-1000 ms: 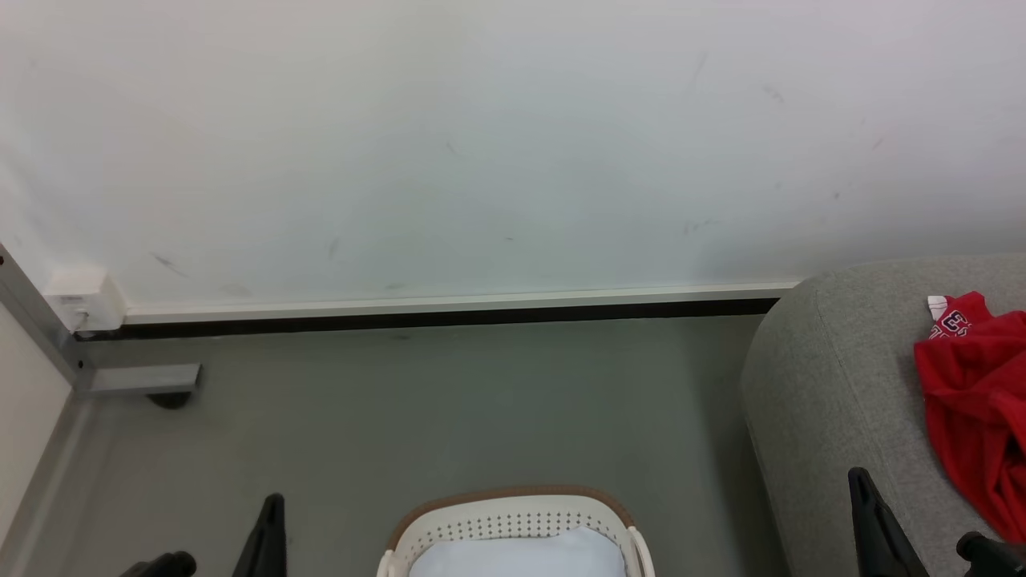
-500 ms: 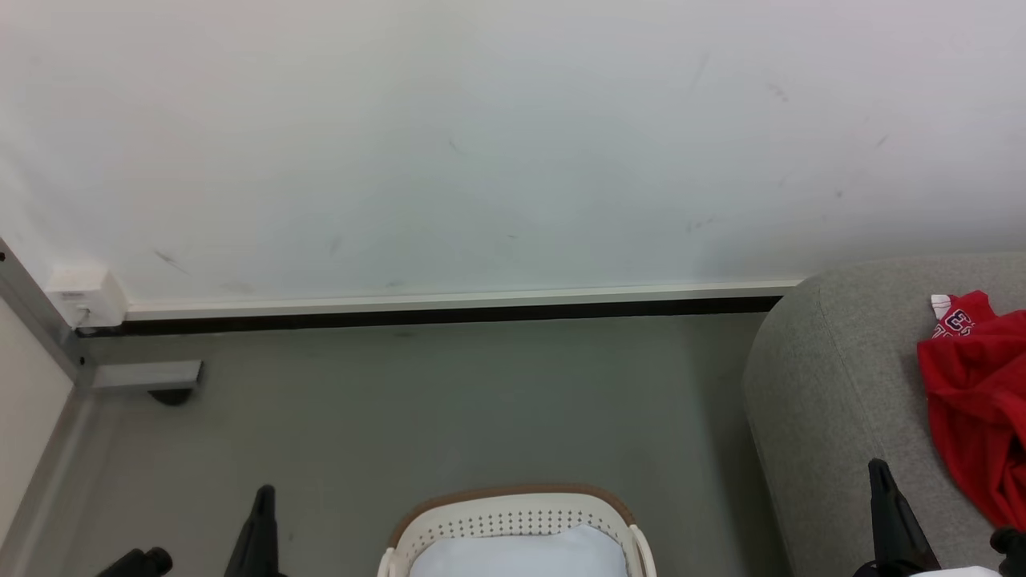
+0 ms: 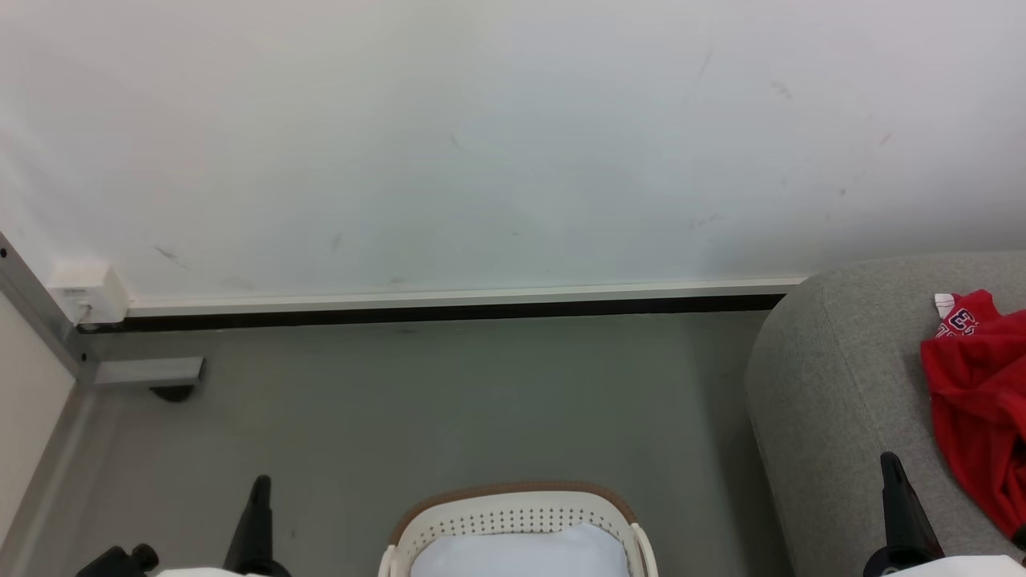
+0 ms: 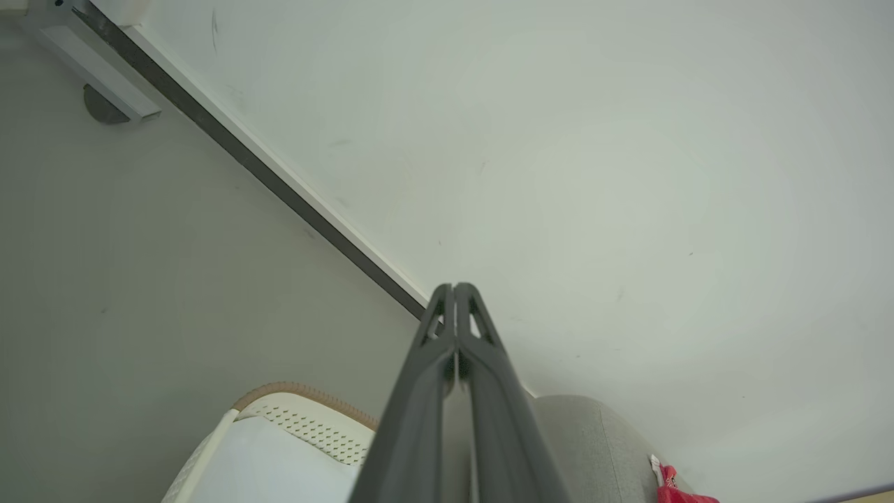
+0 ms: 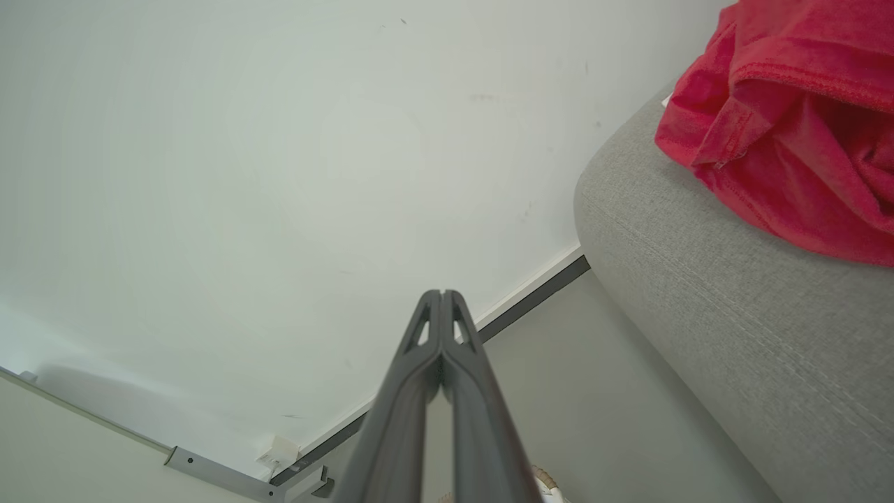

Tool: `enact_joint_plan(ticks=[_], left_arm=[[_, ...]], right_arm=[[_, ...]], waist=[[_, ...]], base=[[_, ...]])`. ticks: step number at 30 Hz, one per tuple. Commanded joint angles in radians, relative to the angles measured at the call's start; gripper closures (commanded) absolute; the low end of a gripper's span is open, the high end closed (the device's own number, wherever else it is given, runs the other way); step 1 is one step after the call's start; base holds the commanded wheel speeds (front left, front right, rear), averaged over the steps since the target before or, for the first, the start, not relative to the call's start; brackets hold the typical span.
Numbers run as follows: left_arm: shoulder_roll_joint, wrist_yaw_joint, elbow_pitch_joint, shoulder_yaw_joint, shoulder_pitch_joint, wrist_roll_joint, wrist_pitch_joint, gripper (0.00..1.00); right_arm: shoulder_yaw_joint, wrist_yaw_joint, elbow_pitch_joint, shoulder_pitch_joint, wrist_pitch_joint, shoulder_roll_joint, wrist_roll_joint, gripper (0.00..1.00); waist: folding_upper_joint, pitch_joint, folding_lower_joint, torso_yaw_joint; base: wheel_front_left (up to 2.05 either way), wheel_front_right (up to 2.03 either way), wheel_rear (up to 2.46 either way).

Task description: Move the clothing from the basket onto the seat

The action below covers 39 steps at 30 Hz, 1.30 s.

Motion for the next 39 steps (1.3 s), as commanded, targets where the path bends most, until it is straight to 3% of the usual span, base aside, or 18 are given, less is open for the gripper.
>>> enact_joint_plan(ticks=[1,39], left_arm=[[0.003,-0.003,-0.016,0.005,-0.022,-0.023,0.005,1.0],[-0.003,-0.012,-0.022,0.041,-0.055,-0.409,0.112,1.0]], right_arm=[[-0.008,-0.001,-0.01,-0.022,0.007,-0.006,0.022,1.0],[-0.069,-0.001,-0.005,-0.052,0.113,0.006,0.395,1.0]], waist=[[-0.0001,0.0,0.0,0.0],[-0.0001,0.013,0.0,0.01]], base=[[0.0,0.0,0.0],[0.0,0.0,0.0]])
